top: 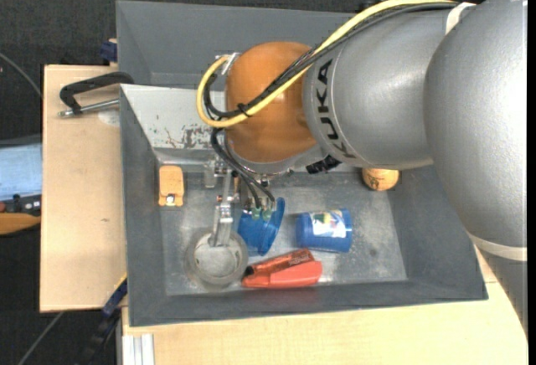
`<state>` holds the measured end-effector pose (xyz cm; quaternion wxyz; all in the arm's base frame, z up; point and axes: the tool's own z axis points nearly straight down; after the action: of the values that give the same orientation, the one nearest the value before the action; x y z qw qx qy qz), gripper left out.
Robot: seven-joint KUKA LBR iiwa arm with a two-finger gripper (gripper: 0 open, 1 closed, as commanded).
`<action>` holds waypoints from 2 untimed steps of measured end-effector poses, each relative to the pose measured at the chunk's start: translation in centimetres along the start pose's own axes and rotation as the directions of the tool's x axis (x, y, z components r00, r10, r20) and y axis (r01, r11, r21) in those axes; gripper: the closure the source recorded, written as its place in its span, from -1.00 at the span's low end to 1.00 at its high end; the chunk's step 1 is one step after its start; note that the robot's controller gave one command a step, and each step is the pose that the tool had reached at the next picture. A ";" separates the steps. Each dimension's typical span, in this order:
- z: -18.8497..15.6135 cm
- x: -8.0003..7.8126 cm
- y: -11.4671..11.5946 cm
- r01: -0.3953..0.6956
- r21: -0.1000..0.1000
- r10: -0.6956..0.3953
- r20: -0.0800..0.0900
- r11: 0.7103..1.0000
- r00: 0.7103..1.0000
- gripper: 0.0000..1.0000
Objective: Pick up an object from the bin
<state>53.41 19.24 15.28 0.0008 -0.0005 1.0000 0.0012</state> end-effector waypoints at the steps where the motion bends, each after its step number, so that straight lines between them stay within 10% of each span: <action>1: 7.6 3.7 -0.2 0.056 -0.001 -0.056 -0.004 0.998 0.998 -1.00; 2: 6.5 3.6 -0.1 0.069 -0.003 -0.069 0.005 0.998 0.998 -1.00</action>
Offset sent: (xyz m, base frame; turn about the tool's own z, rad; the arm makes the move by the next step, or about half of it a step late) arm -0.0371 -0.0013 -0.0398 -0.0774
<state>49.80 19.15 8.79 0.0034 -0.0350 0.9994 0.0029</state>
